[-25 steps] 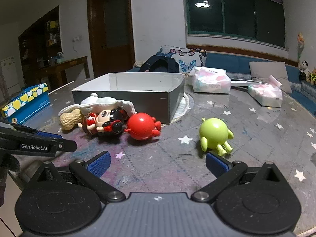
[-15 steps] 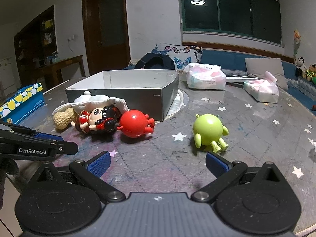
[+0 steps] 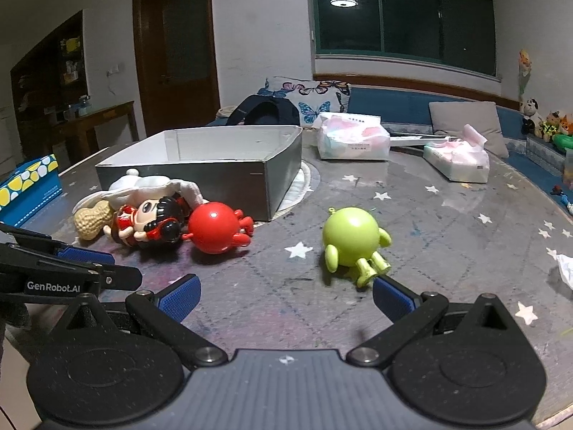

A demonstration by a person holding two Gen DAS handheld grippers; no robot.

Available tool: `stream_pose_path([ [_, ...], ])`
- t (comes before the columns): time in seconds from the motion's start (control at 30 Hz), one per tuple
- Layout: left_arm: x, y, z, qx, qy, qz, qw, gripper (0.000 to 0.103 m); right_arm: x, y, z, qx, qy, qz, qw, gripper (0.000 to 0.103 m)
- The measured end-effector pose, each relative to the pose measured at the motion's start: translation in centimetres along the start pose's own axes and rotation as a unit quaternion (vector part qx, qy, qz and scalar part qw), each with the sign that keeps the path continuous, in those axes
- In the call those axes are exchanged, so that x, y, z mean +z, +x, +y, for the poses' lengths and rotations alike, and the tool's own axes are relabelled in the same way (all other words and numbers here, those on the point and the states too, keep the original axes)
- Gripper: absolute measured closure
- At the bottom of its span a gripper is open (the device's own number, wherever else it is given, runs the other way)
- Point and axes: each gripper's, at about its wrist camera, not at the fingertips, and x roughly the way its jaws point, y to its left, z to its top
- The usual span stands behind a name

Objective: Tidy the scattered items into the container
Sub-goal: 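Move the right tool toward the lime-green alien toy on the table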

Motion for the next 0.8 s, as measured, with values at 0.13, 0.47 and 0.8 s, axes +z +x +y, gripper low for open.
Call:
stream_pose_path([
  [0.13,0.4,0.3,-0.4,-0.009,0.008,0.0,0.9999,0.064,0.0,0.2,-0.6,-0.008,0.004,0.003,1.0,0.0],
  [0.47,1.6,1.1,-2.0,-0.034,0.033,-0.003,0.9989,0.064,0.3,0.8,-2.0,-0.024,0.013,0.005,1.0,0.0],
  [0.8,2.7,2.2,-3.8,-0.054,0.054,0.001,0.9971,0.064,0.6,1.3,-3.3,-0.039,0.02,0.009,0.999,0.0],
])
